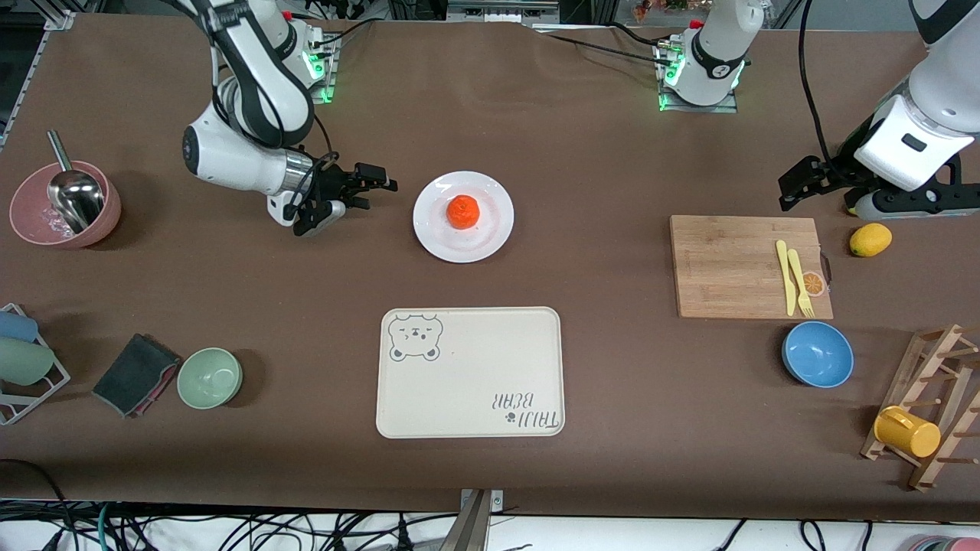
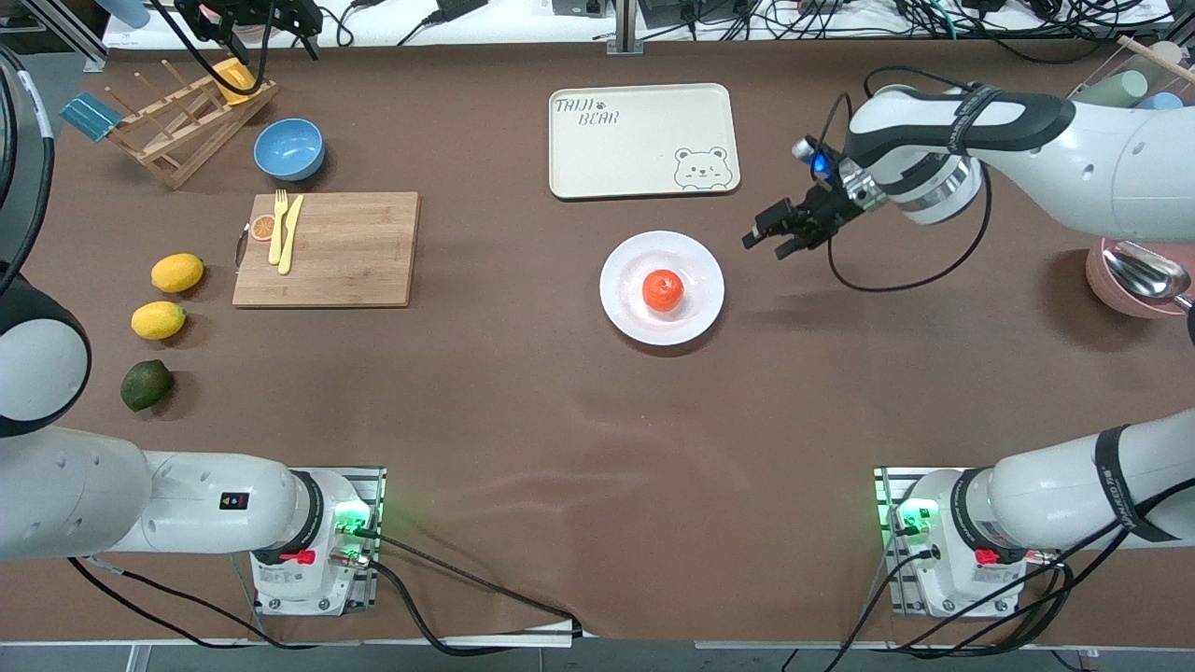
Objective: Place orange and plate with both arms
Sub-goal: 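Retract the left gripper while the right gripper reaches the plate rim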
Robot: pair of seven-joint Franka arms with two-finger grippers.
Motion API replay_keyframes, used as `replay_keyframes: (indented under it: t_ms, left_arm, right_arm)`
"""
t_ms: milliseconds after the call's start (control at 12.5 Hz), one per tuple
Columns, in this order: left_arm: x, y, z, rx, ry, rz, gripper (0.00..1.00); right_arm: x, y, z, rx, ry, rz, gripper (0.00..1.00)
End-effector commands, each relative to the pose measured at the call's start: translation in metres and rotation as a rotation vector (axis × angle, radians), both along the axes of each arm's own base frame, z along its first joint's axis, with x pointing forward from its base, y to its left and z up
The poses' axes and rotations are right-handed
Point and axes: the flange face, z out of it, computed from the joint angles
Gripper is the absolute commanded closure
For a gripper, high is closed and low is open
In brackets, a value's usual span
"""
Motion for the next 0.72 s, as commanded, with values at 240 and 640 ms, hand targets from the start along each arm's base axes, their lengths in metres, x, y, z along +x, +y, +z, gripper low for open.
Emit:
replay_keyframes:
  t_ms: [240, 640]
  left_arm:
    - [-0.005, 0.005, 0.002, -0.006, 0.008, -0.005, 0.0]
    - [-0.004, 0.01, 0.002, -0.006, 0.011, 0.002, 0.0]
  right_arm:
    - [-0.023, 0.013, -0.069, 0.104, -0.022, -0.073, 0.05]
    - [-0.029, 0.032, -0.096, 0.109, 0.011, -0.1, 0.19]
